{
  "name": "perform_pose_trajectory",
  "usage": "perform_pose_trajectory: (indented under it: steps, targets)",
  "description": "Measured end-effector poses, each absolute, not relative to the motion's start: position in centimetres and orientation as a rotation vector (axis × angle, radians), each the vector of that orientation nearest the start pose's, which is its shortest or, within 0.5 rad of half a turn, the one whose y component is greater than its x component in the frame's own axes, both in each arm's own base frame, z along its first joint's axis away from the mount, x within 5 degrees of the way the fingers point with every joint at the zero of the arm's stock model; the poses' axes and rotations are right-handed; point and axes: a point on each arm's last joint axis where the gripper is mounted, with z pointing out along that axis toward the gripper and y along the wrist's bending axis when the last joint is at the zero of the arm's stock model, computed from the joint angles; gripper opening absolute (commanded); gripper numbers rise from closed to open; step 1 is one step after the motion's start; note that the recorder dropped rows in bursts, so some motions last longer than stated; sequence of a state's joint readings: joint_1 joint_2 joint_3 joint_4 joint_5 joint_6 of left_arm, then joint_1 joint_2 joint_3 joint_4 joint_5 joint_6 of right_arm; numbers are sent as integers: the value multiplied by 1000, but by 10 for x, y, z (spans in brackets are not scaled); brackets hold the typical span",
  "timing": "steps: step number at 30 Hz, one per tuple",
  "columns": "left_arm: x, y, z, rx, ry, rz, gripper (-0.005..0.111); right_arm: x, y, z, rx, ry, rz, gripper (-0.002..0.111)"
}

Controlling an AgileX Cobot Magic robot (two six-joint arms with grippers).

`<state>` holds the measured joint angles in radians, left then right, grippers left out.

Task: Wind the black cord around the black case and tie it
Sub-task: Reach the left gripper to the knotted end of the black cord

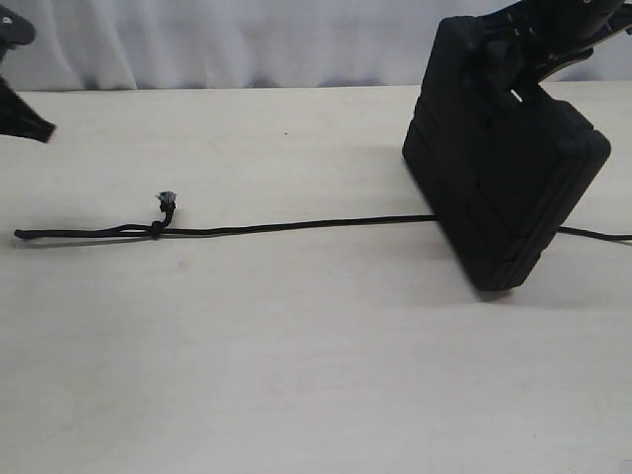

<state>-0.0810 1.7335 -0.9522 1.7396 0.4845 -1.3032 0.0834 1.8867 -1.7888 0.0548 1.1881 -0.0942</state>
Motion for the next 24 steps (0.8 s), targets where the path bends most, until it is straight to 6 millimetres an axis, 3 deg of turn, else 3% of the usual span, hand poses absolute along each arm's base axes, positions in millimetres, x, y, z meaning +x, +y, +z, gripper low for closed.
perform_pose_trajectory:
  steps: [3, 6, 10, 13, 15, 17, 19, 22, 24]
  targets:
    - [358, 40, 210, 260, 2182, 1000, 0, 407, 39, 314, -231, 2759, 73, 4]
    - [360, 52, 201, 178, 2361, 905, 0, 407, 39, 314, -231, 2759, 73, 4]
    - [364, 44, 178, 264, 2675, 480, 0, 407, 39, 314, -231, 2759, 73, 4]
    - [364, 18, 166, 559, 2770, 64, 0, 407, 39, 314, -231, 2759, 73, 4]
    - [360, -2, 161, 838, 2712, -230, 2, 407, 39, 314, -231, 2759, 73, 4]
    - [358, -24, 161, 1122, 2526, -432, 11, 407, 39, 314, -231, 2759, 73, 4]
    - [359, -39, 162, 1328, 2353, -472, 30, 407, 39, 314, -231, 2759, 73, 4]
    - [360, -57, 156, 1526, 2210, -421, 65, 407, 39, 314, -231, 2759, 73, 4]
    - [362, -67, 149, 1611, 2162, -349, 74, 407, 39, 314, -231, 2759, 73, 4]
